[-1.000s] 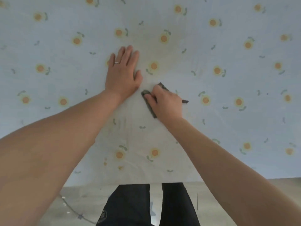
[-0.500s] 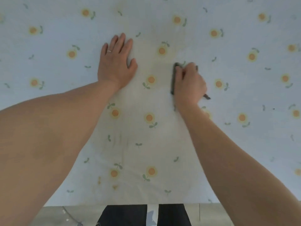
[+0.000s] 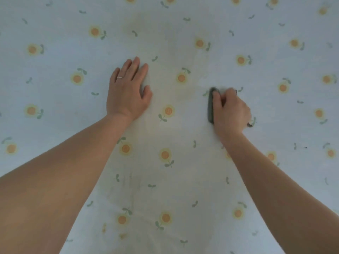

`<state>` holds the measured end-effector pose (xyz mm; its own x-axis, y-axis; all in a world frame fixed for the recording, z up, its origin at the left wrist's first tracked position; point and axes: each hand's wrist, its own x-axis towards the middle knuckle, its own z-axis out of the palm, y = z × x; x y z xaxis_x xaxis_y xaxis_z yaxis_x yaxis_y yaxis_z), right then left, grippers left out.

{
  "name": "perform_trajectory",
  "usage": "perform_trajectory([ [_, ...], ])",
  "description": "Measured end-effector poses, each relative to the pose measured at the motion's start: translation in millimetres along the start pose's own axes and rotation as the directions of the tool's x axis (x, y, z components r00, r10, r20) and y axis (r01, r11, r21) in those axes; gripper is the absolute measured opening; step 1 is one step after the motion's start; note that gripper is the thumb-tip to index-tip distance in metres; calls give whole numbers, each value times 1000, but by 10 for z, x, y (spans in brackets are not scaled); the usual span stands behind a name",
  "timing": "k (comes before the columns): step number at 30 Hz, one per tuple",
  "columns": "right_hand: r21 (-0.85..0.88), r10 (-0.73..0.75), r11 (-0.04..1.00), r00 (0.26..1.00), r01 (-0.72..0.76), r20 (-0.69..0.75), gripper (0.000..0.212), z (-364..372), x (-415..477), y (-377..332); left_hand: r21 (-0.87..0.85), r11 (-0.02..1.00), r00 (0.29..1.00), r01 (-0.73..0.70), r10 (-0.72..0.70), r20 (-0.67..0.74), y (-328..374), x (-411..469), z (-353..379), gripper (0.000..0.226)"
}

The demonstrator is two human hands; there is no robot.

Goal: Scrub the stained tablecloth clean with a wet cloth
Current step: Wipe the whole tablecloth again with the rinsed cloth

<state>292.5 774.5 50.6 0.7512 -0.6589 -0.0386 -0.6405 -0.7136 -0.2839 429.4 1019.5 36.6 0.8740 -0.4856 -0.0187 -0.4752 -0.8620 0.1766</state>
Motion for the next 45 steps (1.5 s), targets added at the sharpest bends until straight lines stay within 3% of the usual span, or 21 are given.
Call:
perform_trajectory([
  [3, 83, -10, 996, 1000, 11, -12, 35, 198, 242, -635, -5, 1000, 1000, 4, -4, -16, -13, 11, 7, 64],
  [6, 126, -284, 953, 956, 274, 70, 30, 385, -171, -1075, -13, 1000, 1000, 4, -4, -18, 5, 8, 9, 64],
  [8, 164, -444, 888, 894, 430, 57, 31, 402, -563, -1038, -25, 1000, 1000, 8, -8, -12, 13, 7, -6, 65],
  [11, 168, -532, 840, 844, 517, 64, 37, 298, -874, -528, -32, 999, 1000, 4, -4, -22, 0, -2, -20, 64],
  [13, 103, -496, 867, 863, 487, 92, 39, 146, -835, -117, -28, 1000, 1000, 1, -2, -20, 13, -2, -17, 64],
  [16, 4, -292, 956, 950, 293, 107, 40, -42, -398, 167, -33, 999, 1000, 8, -9, -20, 5, 9, -17, 64],
  [19, -11, 13, 1000, 1000, -13, 13, 43, -18, 252, -87, -33, 999, 1000, 7, -7, -19, -12, 16, -8, 62],
  [21, 45, 106, 993, 994, -106, -17, 38, 131, 576, -434, -40, 999, 1000, 9, -10, -29, -17, 12, -1, 62],
  [23, 76, 25, 997, 1000, -26, 9, 32, 286, 665, -845, -46, 999, 999, 3, -5, -40, -21, 1, 5, 62],
  [26, 104, -239, 969, 961, 226, 141, 30, 350, 362, -1181, -51, 999, 999, -3, 1, -42, -10, 4, 3, 61],
  [30, 140, -499, 863, 862, 485, 87, 35, 250, -277, -672, -41, 999, 999, -12, 10, -49, -17, 11, 13, 58],
  [33, 64, -416, 909, 906, 412, 79, 40, 70, -274, -1, -51, 999, 999, -14, 11, -46, -10, 13, 7, 58],
  [36, -10, -127, 992, 990, 128, 54, 40, -135, 162, 356, -43, 999, 998, -21, 19, -57, -22, 1, 9, 56],
  [40, -11, 211, 977, 972, -213, -103, 34, -73, 831, 30, -60, 998, 996, -24, 19, -83, -31, 16, 41, 54],
  [42, 40, 175, 984, 982, -173, -72, 31, 76, 936, -362, -66, 997, 995, -26, 20, -93, -28, 11, 52, 53],
  [45, 93, -136, 988, 986, 127, 98, 28, 226, 604, -919, -62, 998, 996, -15, 9, -94, -19, 14, 48, 54],
])
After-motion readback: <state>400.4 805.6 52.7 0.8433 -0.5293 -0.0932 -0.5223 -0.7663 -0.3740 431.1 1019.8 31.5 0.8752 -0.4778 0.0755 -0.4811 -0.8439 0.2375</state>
